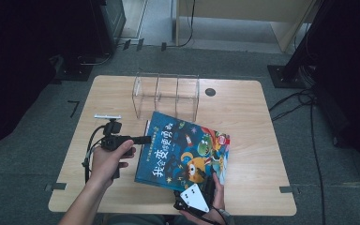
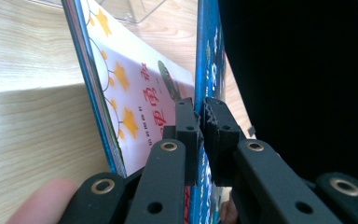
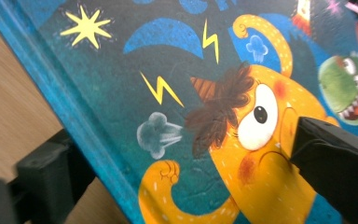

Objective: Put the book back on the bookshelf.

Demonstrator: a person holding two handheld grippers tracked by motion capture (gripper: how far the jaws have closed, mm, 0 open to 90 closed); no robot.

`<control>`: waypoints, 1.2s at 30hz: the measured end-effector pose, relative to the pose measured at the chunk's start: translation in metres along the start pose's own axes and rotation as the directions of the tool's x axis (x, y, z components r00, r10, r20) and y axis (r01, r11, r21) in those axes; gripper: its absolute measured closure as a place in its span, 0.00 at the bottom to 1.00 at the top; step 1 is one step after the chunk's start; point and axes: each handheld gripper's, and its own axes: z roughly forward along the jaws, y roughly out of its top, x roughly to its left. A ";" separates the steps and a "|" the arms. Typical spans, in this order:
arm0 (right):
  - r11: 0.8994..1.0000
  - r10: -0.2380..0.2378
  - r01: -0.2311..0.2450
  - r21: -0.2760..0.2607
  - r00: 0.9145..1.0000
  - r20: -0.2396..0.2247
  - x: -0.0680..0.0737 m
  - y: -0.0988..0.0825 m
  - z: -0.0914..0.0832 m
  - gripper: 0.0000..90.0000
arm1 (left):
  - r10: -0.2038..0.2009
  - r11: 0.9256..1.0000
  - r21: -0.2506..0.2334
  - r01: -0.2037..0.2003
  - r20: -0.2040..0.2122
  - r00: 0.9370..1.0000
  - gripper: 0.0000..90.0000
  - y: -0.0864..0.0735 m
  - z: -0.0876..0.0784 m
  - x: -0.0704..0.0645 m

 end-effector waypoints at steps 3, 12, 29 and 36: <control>0.999 -0.032 0.032 -0.029 0.999 0.028 0.006 -0.002 -0.002 0.19 | 0.013 1.000 -0.017 -0.014 -0.022 1.000 0.94 0.000 0.001 0.001; 0.992 0.016 -0.020 -0.124 1.000 -0.027 0.004 -0.004 -0.011 0.47 | 0.011 1.000 -0.019 -0.012 -0.026 1.000 0.90 0.000 0.003 0.004; 0.983 0.040 -0.045 -0.180 0.999 -0.030 -0.005 -0.001 -0.019 0.57 | 0.077 0.997 0.020 -0.076 -0.035 0.996 0.54 0.004 0.000 -0.005; 0.982 0.041 -0.047 -0.184 0.999 -0.033 -0.011 0.003 -0.023 0.60 | 0.068 0.993 -0.089 -0.075 -0.081 0.994 0.42 0.011 -0.028 -0.004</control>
